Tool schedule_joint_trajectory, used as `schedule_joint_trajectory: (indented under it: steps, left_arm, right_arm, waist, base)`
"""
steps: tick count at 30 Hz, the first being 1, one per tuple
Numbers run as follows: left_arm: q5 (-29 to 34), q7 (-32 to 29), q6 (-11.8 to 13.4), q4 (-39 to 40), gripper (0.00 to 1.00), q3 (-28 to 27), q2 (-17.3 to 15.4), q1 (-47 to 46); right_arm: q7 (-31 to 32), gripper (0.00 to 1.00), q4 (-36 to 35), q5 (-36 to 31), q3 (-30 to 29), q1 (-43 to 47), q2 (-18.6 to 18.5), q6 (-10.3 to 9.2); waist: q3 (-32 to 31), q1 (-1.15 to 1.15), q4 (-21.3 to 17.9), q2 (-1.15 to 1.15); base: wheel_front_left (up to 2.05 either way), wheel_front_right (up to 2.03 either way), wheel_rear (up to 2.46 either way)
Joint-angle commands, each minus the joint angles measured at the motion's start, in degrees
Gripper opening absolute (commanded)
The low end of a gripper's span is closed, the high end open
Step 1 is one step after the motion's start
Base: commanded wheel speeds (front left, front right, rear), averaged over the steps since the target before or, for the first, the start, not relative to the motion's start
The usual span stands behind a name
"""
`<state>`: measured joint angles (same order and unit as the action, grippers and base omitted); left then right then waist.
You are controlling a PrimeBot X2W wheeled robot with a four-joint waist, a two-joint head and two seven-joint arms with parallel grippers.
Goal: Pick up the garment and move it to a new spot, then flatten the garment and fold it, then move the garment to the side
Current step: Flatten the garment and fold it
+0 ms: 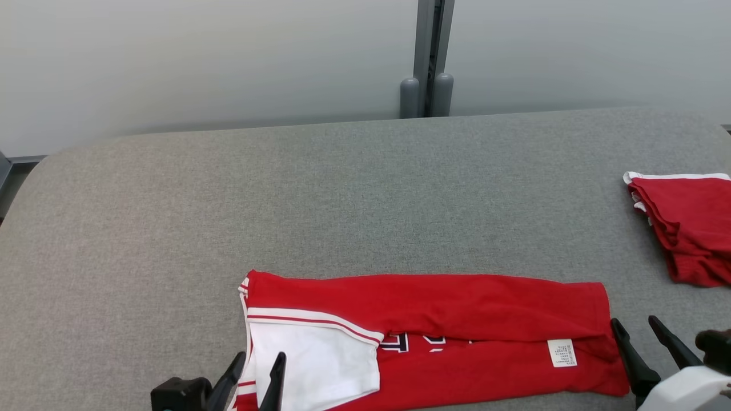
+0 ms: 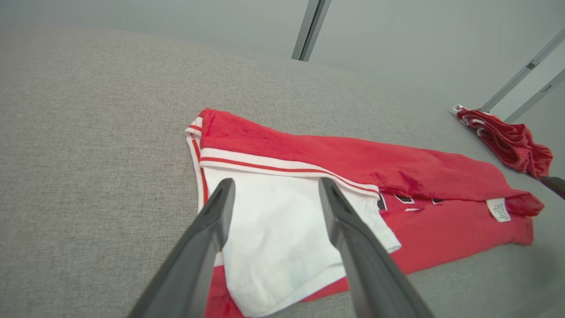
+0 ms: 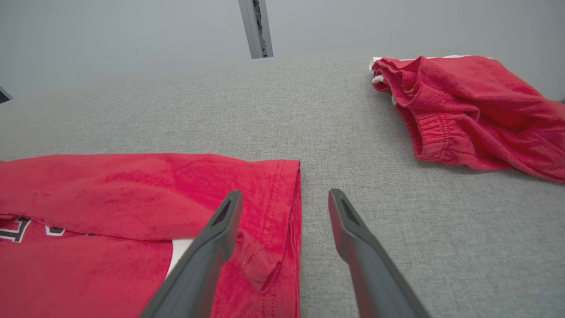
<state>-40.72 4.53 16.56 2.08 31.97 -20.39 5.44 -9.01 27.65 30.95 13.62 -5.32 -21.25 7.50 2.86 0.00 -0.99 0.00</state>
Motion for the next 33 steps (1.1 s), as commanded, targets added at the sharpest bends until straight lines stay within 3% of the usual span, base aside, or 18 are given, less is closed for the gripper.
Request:
schedule_joint_trajectory:
  steps: [1, 6, 18, 33]
  left_arm:
    - [-0.32, 0.85, 0.60, 1.05, 1.00, -0.84, -0.13, 0.68]
    - [-0.33, 1.99, 1.61, 2.42, 1.00, -1.75, -0.21, 1.28]
    - [2.03, 4.28, 2.29, -0.39, 1.00, -1.53, 0.56, -1.86]
    - [2.58, 5.78, 1.80, -3.77, 1.00, -1.05, 1.82, -4.43]
  right_arm:
    - [-0.48, 1.00, -1.13, -0.95, -2.11, 1.87, 0.74, -0.01]
    - [0.37, 1.00, -4.23, -2.74, -7.77, 5.75, 2.79, 0.00]
    - [5.51, 1.00, -7.16, -6.93, -13.74, 6.46, 6.68, 0.00]
    - [8.21, 1.00, 10.27, -10.43, -16.55, -2.20, 10.61, 0.00]
  waist:
    - [-0.35, 0.00, -0.01, 0.00]
    - [-1.19, 0.00, -0.09, 0.00]
    - [-2.71, 0.00, 0.48, 0.00]
    - [-1.93, 0.00, 5.25, 0.00]
  base:
    - [0.00, 0.00, 0.00]
    - [0.00, 0.00, 0.00]
    - [0.00, 0.00, 0.00]
    - [0.00, 0.00, 0.00]
